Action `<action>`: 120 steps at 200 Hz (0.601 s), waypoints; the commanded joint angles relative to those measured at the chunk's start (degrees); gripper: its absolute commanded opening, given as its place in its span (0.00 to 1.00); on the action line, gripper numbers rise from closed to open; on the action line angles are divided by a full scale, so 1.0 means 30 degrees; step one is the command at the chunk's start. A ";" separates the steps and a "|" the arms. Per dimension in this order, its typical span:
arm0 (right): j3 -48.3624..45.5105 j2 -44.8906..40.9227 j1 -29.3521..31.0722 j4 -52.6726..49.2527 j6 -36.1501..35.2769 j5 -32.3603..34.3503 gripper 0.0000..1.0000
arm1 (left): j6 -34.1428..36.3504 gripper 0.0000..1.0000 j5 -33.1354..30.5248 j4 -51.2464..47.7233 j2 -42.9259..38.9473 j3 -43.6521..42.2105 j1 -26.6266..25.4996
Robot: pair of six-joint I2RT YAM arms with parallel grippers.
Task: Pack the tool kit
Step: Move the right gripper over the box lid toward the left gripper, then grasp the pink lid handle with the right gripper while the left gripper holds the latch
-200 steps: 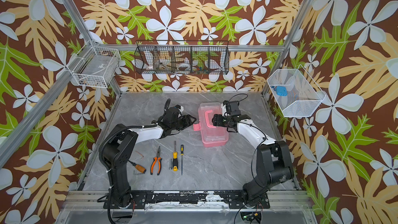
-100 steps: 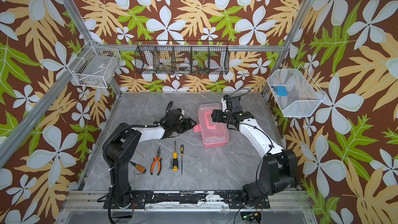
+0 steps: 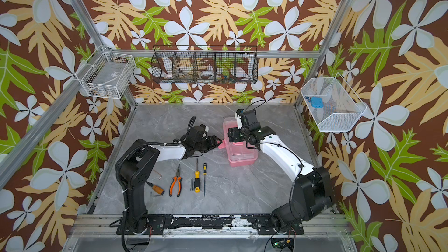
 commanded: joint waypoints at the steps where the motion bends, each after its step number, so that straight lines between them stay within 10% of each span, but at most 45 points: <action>1: 0.0435 0.0652 0.0518 -0.0471 -0.0853 0.1531 0.82 | -0.0172 0.70 -0.0086 0.0524 0.0129 0.0087 -0.0041; 120: 0.1886 0.4350 0.1630 -0.1020 -0.2021 0.3955 0.74 | -0.0115 0.64 -0.0100 0.0448 0.0603 0.0347 -0.0049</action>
